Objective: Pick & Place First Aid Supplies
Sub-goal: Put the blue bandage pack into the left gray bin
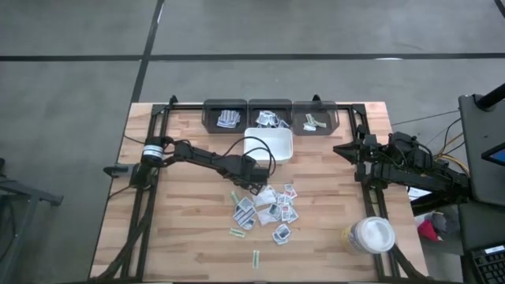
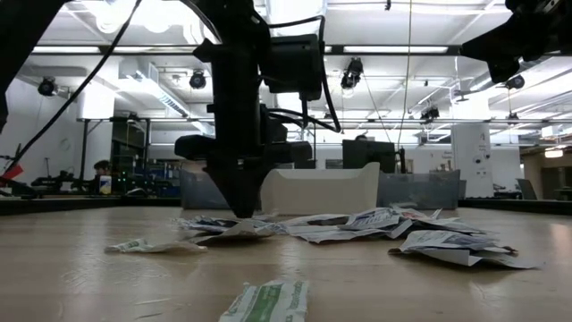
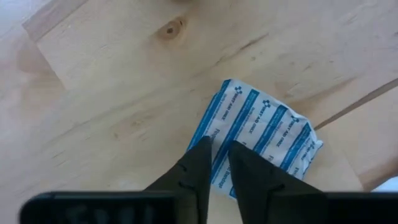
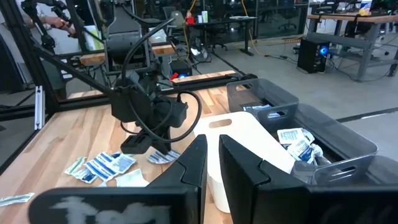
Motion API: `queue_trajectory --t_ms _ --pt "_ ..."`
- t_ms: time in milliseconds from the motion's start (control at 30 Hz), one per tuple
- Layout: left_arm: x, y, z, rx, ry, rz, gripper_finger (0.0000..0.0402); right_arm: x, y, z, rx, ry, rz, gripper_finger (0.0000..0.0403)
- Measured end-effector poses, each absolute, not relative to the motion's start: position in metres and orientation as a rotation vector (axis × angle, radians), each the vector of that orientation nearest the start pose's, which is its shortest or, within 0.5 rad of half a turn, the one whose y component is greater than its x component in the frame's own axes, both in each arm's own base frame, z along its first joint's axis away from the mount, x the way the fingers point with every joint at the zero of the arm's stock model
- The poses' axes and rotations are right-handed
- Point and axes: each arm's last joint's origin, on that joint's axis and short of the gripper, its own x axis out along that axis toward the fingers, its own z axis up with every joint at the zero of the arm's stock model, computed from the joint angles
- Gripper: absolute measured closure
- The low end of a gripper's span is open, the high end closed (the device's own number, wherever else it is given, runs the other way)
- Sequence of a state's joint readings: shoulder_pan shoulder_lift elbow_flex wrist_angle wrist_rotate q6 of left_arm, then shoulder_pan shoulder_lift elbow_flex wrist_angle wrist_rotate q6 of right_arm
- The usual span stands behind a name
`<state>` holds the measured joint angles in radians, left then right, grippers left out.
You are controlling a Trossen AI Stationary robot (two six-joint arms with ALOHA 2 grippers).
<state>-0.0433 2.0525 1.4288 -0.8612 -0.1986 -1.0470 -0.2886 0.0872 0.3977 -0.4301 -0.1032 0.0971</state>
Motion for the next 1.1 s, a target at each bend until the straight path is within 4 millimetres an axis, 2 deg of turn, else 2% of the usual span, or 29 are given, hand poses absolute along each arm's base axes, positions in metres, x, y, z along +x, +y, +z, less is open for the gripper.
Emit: queue_trajectory --t_ms 233,400,600,767,1000,1100 --pt "0.384 -0.011 0.146 -0.658 1.246 0.864 0.0386 0.066 -0.016 0.247 0.12 0.108 -0.191 0.0364" --pt "0.384 -0.011 0.147 -0.644 1.239 0.873 0.0397 0.066 -0.016 0.247 0.12 0.108 -0.191 0.0364" --pt "0.377 -0.01 0.163 -0.644 1.256 0.881 0.0358 0.066 -0.016 0.247 0.12 0.108 -0.191 0.0364" --pt "0.368 -0.009 0.184 -0.631 1.22 0.927 0.0327 0.066 -0.016 0.247 0.12 0.109 -0.19 0.0365" --pt "0.368 -0.006 0.173 -0.615 1.209 0.921 0.0292 0.066 -0.016 0.247 0.12 0.108 -0.19 0.0364" --pt "0.362 -0.001 0.162 -0.611 1.234 0.942 0.0283 0.066 -0.016 0.247 0.121 0.108 -0.191 0.0364"
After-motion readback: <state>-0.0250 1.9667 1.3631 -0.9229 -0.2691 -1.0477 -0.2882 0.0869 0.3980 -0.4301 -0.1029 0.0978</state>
